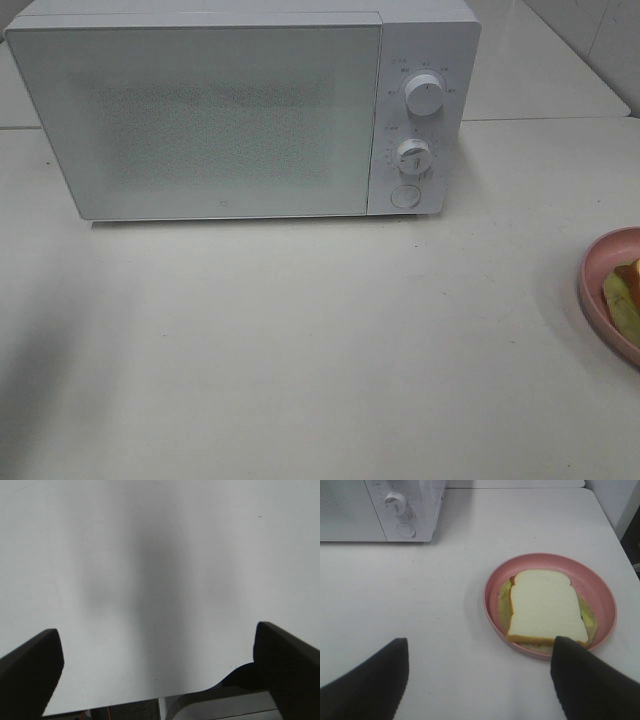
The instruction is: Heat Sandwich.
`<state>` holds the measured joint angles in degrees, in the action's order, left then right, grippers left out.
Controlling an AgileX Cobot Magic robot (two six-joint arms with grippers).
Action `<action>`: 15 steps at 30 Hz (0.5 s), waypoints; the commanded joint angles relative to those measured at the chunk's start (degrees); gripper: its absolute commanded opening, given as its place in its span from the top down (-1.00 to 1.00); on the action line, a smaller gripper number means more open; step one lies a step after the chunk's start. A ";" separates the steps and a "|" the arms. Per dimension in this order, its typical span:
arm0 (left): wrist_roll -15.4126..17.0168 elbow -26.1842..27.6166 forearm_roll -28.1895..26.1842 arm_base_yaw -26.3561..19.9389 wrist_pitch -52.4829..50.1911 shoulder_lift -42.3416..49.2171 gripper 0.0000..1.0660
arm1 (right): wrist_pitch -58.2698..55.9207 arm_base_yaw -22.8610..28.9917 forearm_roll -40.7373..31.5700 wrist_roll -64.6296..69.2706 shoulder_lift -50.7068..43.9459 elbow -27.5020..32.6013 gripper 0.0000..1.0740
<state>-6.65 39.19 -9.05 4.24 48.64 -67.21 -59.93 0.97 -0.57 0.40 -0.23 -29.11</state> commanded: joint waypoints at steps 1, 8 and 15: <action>4.87 -0.29 3.27 -3.04 4.13 4.18 -0.84 | 0.46 -0.40 0.00 0.17 -1.49 0.17 -0.40; 5.79 -0.57 4.58 -4.07 11.29 15.41 -0.84 | 0.46 -0.40 0.00 0.17 -1.49 0.17 -0.40; 5.79 -4.24 6.02 -4.07 12.95 26.93 -0.84 | 0.46 -0.40 0.00 0.17 -1.49 0.17 -0.40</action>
<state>-1.32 35.29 -3.50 0.46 60.96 -41.25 -59.93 0.97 -0.57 0.40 -0.23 -29.11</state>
